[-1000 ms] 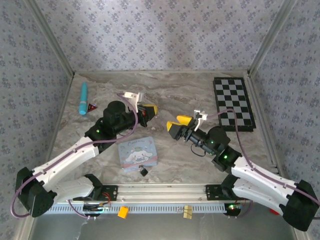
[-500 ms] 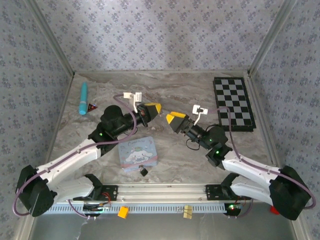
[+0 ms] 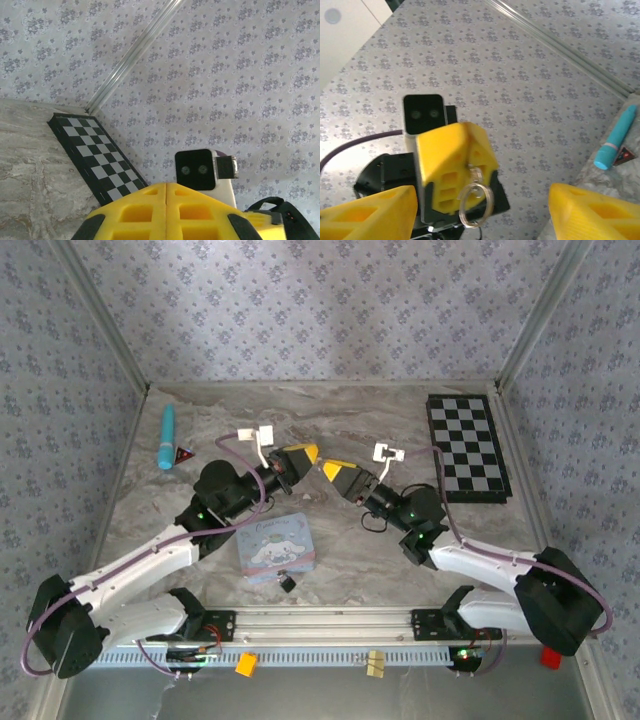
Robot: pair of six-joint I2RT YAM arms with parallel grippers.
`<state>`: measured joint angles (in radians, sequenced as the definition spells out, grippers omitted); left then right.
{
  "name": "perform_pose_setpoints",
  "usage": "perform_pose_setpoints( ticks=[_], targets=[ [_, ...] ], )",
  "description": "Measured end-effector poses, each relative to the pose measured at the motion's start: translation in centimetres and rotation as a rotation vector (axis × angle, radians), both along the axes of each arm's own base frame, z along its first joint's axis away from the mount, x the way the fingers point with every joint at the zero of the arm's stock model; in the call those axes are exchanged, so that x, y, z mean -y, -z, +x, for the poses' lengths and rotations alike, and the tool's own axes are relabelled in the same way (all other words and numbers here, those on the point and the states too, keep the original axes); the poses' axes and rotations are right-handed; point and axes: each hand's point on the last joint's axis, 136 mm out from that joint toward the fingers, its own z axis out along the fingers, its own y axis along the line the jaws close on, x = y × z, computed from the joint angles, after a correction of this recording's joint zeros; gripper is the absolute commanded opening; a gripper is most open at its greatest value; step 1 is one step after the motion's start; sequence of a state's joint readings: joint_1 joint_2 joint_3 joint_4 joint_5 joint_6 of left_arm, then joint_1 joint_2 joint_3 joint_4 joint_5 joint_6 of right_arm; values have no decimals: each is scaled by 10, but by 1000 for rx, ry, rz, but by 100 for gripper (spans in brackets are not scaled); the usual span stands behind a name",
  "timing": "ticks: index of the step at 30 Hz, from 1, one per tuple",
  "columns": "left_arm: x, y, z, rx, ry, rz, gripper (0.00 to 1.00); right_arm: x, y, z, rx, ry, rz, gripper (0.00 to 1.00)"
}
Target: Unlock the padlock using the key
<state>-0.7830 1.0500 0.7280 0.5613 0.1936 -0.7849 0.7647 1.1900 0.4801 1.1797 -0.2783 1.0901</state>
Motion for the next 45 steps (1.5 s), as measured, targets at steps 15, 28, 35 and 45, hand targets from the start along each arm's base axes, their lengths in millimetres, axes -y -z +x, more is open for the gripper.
perform_pose_setpoints(
  ticks=[15, 28, 35, 45],
  targets=[
    [1, 8, -1, -27, 6, -14, 0, -13, -5, -6, 4, -63, 3, 42],
    [2, 7, -3, -28, 12, -28, 0, -17, 2, -7, -14, -69, -25, 20],
    [1, 10, -6, -32, 16, -24, 0, -17, 7, -9, -13, -63, -66, 13],
    [3, 8, -11, -28, 35, -25, 0, -13, 5, -14, 4, -66, -96, 3]
  ],
)
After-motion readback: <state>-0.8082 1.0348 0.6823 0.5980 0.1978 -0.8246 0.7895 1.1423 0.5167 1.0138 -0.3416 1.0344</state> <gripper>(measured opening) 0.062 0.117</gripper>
